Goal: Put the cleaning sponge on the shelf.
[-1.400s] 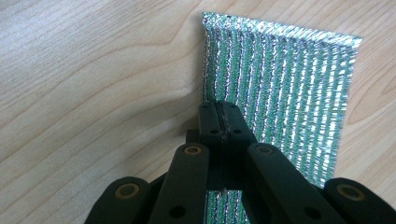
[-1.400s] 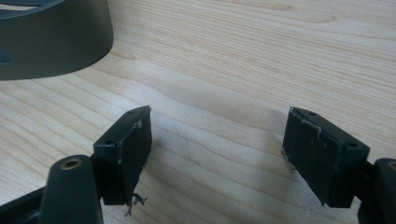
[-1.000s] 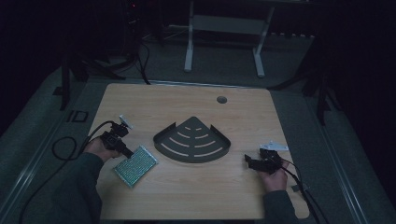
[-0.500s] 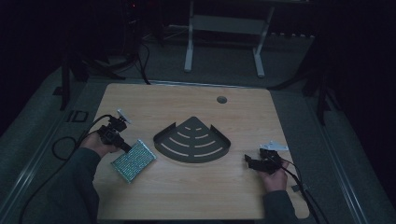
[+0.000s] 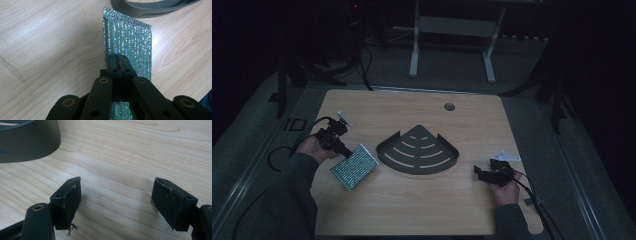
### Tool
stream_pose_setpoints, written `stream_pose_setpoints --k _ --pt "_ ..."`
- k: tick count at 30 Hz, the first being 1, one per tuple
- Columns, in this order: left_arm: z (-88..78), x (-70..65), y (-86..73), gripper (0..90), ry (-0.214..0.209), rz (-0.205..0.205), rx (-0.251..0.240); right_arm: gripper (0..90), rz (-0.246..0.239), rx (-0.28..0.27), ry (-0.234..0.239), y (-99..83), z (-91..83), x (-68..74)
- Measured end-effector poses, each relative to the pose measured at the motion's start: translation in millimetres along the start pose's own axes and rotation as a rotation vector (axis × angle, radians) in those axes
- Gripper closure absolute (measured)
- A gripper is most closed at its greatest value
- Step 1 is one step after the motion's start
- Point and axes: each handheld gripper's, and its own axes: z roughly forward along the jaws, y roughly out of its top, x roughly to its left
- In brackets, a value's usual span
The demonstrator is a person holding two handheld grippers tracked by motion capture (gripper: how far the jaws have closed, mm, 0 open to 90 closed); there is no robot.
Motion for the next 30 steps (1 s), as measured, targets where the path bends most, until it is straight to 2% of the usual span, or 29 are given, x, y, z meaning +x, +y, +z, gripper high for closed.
stream_pose_setpoints --k 14,30 --pt "-12.5 -5.3 9.5 90.0 0.004 0.02 -0.02 23.4 0.0 0.0 0.0 0.0 0.0 0.0" --pt "-24.3 -13.5 26.1 90.0 0.033 0.038 -0.022 23.4 -0.001 -0.001 0.0 0.0 0.1 -0.1"
